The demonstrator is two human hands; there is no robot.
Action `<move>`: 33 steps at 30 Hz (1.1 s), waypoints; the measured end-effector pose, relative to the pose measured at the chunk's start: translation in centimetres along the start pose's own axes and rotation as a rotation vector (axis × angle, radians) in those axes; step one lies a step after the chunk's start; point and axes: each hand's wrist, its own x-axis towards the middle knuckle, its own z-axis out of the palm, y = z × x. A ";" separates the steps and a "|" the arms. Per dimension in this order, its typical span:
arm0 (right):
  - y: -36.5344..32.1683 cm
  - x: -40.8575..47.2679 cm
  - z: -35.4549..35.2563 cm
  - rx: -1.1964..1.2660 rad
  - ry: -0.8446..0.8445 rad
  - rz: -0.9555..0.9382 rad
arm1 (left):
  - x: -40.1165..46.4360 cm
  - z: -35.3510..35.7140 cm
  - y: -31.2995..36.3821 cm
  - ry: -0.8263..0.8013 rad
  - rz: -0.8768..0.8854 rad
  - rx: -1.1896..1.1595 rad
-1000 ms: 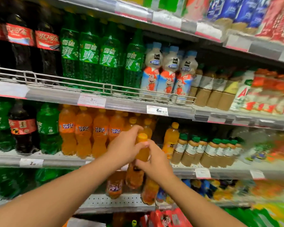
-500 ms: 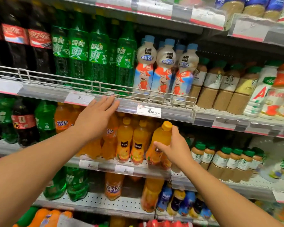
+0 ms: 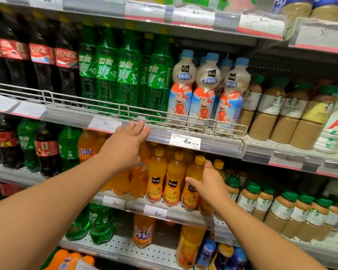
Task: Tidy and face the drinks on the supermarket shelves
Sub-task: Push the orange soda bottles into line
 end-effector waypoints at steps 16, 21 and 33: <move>-0.3 0.7 1.6 -0.124 -0.087 0.068 | -0.2 0.2 -0.5 0.014 0.032 0.037; -0.6 0.7 1.2 -0.134 -0.150 0.090 | -0.2 0.5 -0.7 0.007 0.039 0.034; -5.4 -3.9 -7.6 -0.202 0.114 -0.585 | -0.4 -0.6 -1.5 -0.065 0.080 -0.081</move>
